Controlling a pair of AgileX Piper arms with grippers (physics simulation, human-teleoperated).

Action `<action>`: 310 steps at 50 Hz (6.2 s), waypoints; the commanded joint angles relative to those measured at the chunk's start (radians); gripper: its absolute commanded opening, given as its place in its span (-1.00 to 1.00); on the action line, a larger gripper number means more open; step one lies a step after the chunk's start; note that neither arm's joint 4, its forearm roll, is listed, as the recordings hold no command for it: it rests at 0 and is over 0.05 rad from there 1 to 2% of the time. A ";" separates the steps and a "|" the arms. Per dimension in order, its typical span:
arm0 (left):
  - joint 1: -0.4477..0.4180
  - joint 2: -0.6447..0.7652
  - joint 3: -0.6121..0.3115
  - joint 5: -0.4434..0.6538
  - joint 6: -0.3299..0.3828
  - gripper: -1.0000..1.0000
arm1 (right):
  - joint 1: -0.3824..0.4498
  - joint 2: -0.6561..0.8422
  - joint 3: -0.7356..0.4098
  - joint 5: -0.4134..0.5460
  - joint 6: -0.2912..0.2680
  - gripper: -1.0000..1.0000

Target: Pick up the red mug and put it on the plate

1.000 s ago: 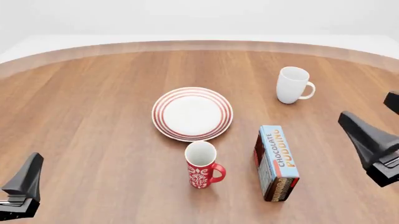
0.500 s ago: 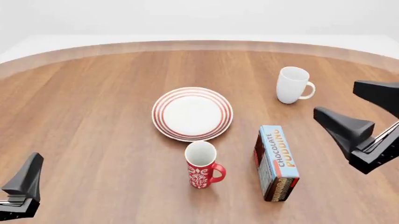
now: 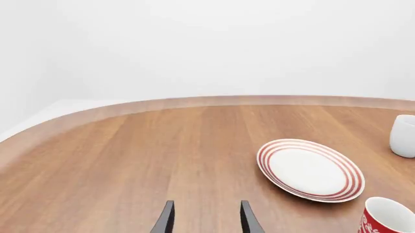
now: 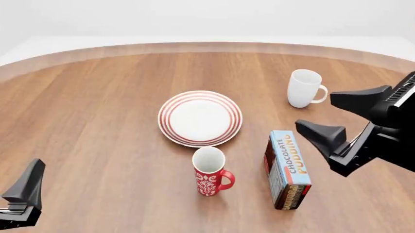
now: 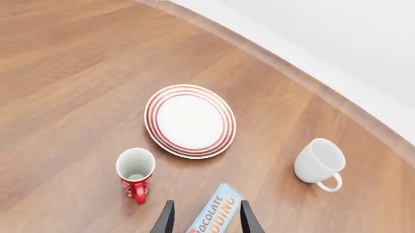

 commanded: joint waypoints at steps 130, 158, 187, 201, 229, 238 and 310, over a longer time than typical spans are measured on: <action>0.000 0.000 0.000 0.000 0.000 1.00 | 0.274 0.593 0.139 -0.406 0.117 1.00; 0.000 0.000 0.000 0.000 0.000 1.00 | 0.288 0.695 0.154 -0.498 0.150 1.00; 0.000 0.000 0.000 0.000 0.000 1.00 | 0.287 0.763 0.175 -0.559 0.173 1.00; 0.000 0.000 0.000 0.000 0.000 1.00 | 0.284 0.803 0.193 -0.601 0.184 1.00; 0.000 0.000 0.000 0.000 0.000 1.00 | 0.289 0.813 0.200 -0.620 0.196 1.00; 0.000 0.000 0.000 0.000 0.000 1.00 | 0.282 0.798 0.199 -0.620 0.184 -1.00; 0.000 0.000 0.000 0.000 0.000 1.00 | 0.140 0.410 0.057 -0.339 0.071 -1.00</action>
